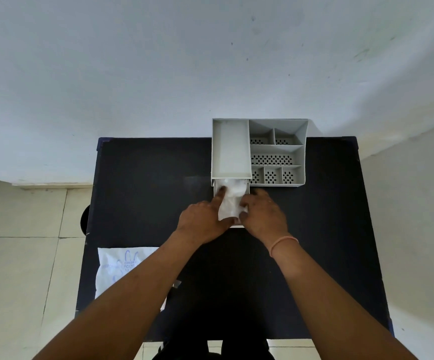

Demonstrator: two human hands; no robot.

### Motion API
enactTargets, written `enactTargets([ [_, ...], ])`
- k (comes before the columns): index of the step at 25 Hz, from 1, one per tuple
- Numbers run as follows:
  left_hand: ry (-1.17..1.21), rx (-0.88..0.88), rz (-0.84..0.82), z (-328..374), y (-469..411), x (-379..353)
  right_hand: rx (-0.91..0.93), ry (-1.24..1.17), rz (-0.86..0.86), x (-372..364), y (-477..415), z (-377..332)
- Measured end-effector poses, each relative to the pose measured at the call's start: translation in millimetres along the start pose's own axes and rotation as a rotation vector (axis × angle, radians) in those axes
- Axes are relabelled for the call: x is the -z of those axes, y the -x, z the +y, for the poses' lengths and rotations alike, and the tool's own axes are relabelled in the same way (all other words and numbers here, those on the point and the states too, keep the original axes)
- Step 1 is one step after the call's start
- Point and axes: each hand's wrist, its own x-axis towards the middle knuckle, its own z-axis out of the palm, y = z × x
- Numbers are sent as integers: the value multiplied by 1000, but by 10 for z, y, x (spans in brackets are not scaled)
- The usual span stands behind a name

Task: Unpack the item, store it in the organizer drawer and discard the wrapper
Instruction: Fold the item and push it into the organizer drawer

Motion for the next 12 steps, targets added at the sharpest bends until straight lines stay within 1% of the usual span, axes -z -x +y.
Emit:
enactTargets([
  [3, -83, -36, 1, 40, 64, 76, 62, -5, 250, 167, 40, -48],
  [4, -136, -53, -2, 54, 73, 70, 64, 23, 270, 203, 41, -67],
  [5, -194, -69, 0, 59, 72, 47, 48, 70, 224, 224, 29, -90],
  [8, -261, -90, 20, 78, 69, 7, -59, 225, -108, 215, -50, -170],
  [9, -254, -93, 17, 86, 71, 9, -89, 250, -181, 203, -96, -196],
  [12, -251, -81, 23, 100, 90, 16, -122, 316, -283, 194, -242, -251],
])
